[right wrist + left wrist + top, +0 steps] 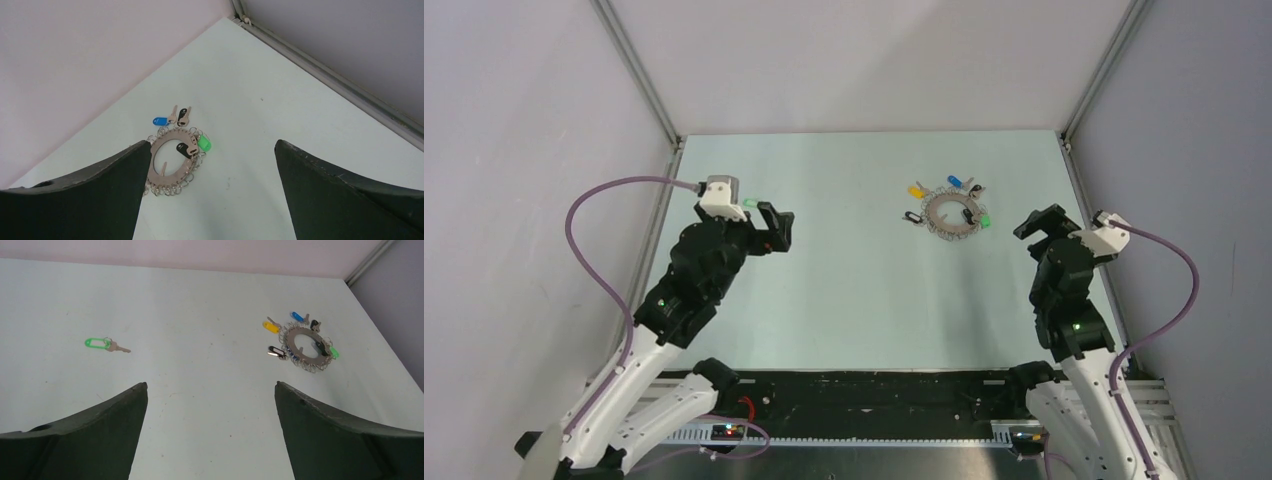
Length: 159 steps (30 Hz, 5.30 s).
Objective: Remove the keys from the keyring
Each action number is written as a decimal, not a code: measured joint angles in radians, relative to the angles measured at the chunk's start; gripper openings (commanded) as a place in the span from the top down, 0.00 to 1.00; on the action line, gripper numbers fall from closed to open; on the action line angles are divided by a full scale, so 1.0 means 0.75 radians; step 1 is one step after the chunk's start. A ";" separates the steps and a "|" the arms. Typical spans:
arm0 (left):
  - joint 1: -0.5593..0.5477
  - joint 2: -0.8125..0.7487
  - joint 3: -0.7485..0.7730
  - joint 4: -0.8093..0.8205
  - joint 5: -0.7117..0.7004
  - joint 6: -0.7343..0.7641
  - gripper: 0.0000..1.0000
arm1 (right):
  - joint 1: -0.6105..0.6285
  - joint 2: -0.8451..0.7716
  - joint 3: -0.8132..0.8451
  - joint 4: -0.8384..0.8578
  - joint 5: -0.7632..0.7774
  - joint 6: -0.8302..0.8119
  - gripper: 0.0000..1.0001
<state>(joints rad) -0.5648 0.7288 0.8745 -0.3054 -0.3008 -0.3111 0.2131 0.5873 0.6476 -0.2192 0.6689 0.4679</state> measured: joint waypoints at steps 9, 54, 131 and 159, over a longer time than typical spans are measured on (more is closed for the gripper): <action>-0.010 -0.017 0.024 -0.170 0.138 0.144 0.00 | 0.000 0.103 0.026 -0.042 -0.034 0.066 0.01; -0.010 -0.137 -0.085 -0.359 0.137 0.229 0.00 | 0.032 1.946 1.105 -0.550 -0.422 0.892 0.32; -0.405 0.958 -0.489 1.808 0.686 0.451 0.27 | 0.165 0.520 0.283 0.321 -1.586 -0.058 1.00; -0.391 1.026 -0.620 2.073 0.618 0.429 1.00 | 0.222 0.559 0.349 0.069 -1.416 -0.270 0.28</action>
<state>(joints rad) -0.8577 1.4982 0.4095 1.2495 0.1627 0.0105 0.3794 1.0065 0.9096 -0.1673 -0.3931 0.2653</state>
